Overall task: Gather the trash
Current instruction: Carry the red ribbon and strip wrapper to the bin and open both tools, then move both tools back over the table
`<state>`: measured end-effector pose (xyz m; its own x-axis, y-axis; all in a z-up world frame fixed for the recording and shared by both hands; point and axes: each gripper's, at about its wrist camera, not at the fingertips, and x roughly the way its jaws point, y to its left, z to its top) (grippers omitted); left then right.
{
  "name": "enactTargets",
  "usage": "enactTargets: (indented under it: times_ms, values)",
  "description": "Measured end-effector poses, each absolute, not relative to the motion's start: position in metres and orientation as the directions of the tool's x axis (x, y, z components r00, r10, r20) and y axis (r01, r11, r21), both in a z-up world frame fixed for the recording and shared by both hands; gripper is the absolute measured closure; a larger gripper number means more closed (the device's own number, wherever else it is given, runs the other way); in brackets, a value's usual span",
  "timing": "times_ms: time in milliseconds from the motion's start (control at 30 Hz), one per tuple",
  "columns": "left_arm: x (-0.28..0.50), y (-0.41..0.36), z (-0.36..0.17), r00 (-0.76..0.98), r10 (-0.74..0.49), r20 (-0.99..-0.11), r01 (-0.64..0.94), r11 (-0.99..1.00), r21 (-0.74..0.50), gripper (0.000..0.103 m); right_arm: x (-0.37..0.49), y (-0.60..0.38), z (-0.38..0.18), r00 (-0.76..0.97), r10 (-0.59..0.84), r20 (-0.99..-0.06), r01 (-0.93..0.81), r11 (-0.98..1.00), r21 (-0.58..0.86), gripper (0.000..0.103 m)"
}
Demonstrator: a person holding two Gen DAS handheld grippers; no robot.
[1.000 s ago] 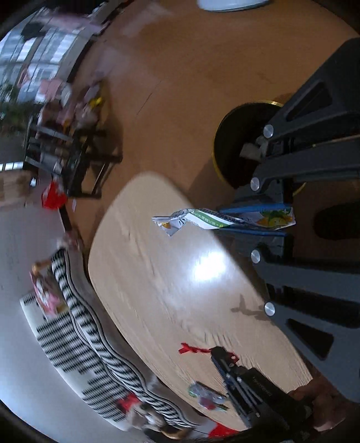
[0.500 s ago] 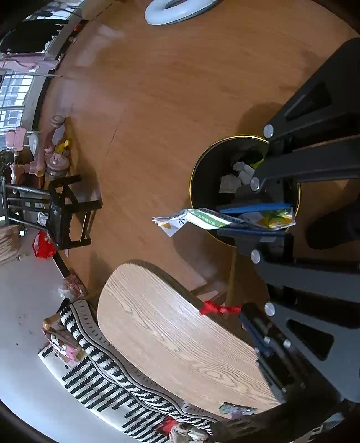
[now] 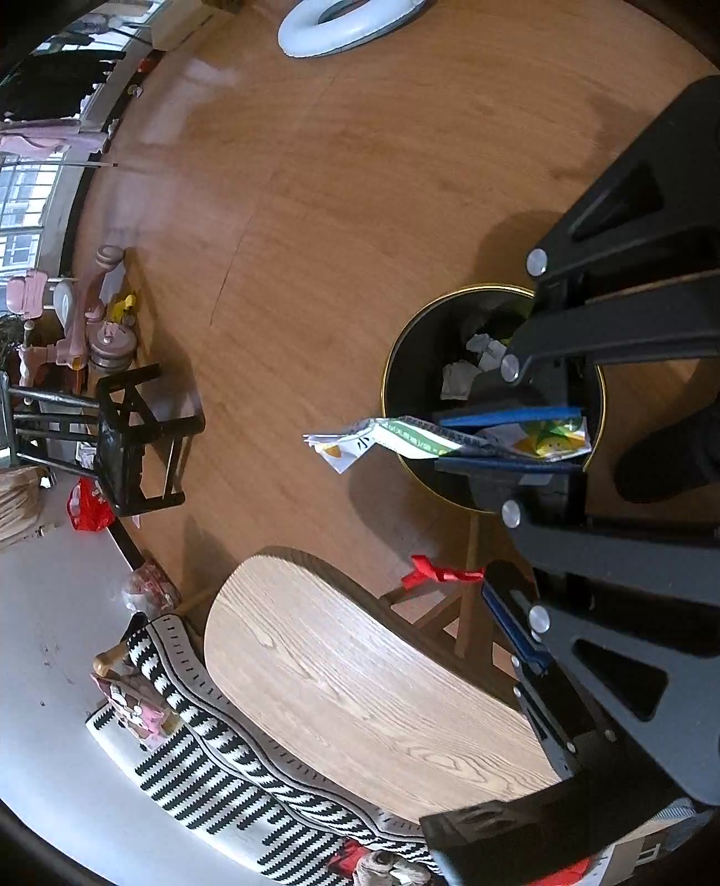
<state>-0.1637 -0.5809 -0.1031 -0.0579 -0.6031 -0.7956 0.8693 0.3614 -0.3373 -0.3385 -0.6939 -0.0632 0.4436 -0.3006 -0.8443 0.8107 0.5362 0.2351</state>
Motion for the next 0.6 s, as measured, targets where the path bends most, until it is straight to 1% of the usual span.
enactTargets:
  times_ms: [233,267,333,367,400,467,500,533,567,600]
  values:
    - [-0.164,-0.599,-0.118,-0.095,-0.591,-0.801,0.876,0.332,-0.349,0.091,-0.34,-0.697,-0.066,0.42,-0.306,-0.854,0.83,0.51,0.225,0.092]
    - [-0.164,-0.6,-0.119,-0.096,-0.587,-0.804,0.877,0.332,-0.347,0.089,-0.34,-0.697,-0.066,0.417,-0.307,-0.855,0.833,0.506,0.224,0.092]
    - [-0.164,-0.601,-0.122,-0.093,-0.576,-0.812,0.878,0.338,-0.34,0.071,-0.342,-0.698,-0.067,0.413,-0.311,-0.856,0.837,0.499,0.223,0.092]
    - [-0.164,-0.6,-0.122,-0.09,-0.58,-0.809,0.874,0.343,-0.343,0.048,-0.343,-0.699,-0.067,0.411,-0.311,-0.857,0.839,0.498,0.222,0.091]
    - [-0.163,-0.6,-0.121,-0.084,-0.588,-0.805,0.871,0.349,-0.345,0.035,-0.342,-0.697,-0.068,0.409,-0.311,-0.858,0.84,0.496,0.22,0.091]
    - [-0.161,-0.595,-0.118,-0.074,-0.598,-0.798,0.87,0.353,-0.345,0.034,-0.341,-0.697,-0.068,0.406,-0.311,-0.859,0.842,0.494,0.219,0.089]
    - [-0.16,-0.595,-0.117,-0.08,-0.595,-0.8,0.87,0.35,-0.347,0.033,-0.341,-0.696,-0.067,0.407,-0.31,-0.859,0.842,0.493,0.221,0.086]
    - [-0.16,-0.594,-0.116,-0.08,-0.597,-0.798,0.869,0.35,-0.349,0.033,-0.34,-0.696,-0.066,0.407,-0.315,-0.857,0.843,0.49,0.22,0.072]
    - [-0.159,-0.593,-0.114,-0.076,-0.6,-0.796,0.868,0.353,-0.349,0.032,-0.34,-0.695,-0.064,0.405,-0.325,-0.855,0.846,0.488,0.215,0.048]
    - [-0.158,-0.591,-0.112,-0.069,-0.604,-0.794,0.866,0.358,-0.348,0.03,-0.341,-0.694,-0.062,0.407,-0.337,-0.849,0.847,0.488,0.212,0.04]
